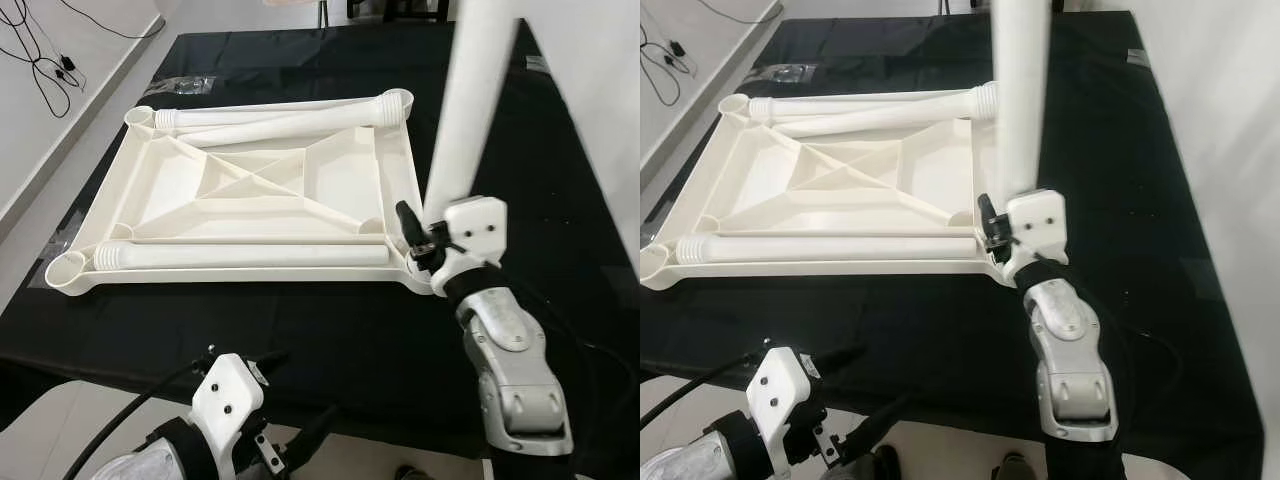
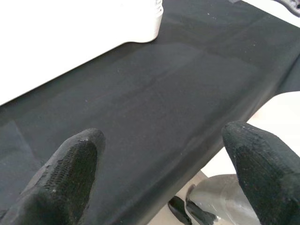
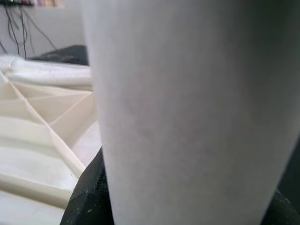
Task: Building children table
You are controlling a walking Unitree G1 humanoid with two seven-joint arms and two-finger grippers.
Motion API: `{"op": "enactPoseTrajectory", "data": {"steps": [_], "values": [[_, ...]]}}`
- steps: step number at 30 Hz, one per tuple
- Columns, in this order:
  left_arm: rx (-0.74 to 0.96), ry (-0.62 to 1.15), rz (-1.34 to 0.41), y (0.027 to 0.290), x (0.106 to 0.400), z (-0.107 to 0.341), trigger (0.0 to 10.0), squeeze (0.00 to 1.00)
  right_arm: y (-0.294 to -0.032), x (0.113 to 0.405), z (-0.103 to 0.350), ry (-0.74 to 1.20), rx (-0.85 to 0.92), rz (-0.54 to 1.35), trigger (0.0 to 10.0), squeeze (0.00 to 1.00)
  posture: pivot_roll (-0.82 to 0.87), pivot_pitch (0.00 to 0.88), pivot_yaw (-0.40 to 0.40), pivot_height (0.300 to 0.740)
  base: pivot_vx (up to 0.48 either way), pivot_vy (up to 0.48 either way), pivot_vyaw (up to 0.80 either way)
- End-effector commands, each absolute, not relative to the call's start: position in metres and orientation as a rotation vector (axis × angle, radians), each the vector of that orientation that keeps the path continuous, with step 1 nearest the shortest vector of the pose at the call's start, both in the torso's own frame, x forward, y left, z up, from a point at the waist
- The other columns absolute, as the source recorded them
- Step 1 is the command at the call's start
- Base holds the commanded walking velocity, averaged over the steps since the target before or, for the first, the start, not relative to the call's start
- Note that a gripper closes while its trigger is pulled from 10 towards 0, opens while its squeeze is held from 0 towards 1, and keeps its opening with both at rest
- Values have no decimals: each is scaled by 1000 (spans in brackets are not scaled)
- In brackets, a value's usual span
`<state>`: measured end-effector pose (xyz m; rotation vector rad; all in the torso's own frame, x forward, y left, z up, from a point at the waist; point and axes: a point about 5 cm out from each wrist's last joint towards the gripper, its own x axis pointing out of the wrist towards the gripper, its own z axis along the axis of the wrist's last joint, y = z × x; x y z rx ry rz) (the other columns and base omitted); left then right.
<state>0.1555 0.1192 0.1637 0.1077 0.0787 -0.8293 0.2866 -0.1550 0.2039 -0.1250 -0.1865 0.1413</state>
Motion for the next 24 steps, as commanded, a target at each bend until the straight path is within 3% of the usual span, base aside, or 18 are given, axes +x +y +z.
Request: {"op": "enactPoseTrajectory", "data": {"steps": [1,9,11,15,18,24], "values": [[90,103,-838,121,153,159,10000,0,-168,282,159,24,-82,111,10000,0,-46,251,82,740,0,0,0],[90,104,-844,119,154,159,10000,0,-158,279,154,15,-63,378,10000,0,-40,258,84,740,0,0,0],[90,103,-844,119,155,160,10000,0,-157,279,156,22,-129,519,10000,0,-38,261,84,740,0,0,0],[91,103,-845,120,155,160,10000,0,-157,280,157,28,-169,581,10000,0,-37,260,84,740,0,0,0],[92,102,-844,119,155,160,10000,0,-154,286,169,35,-204,805,10000,0,-33,261,81,740,0,0,0],[92,102,-844,119,155,160,10000,0,-151,286,174,62,-184,956,10000,0,-30,261,78,740,0,0,0]]}}
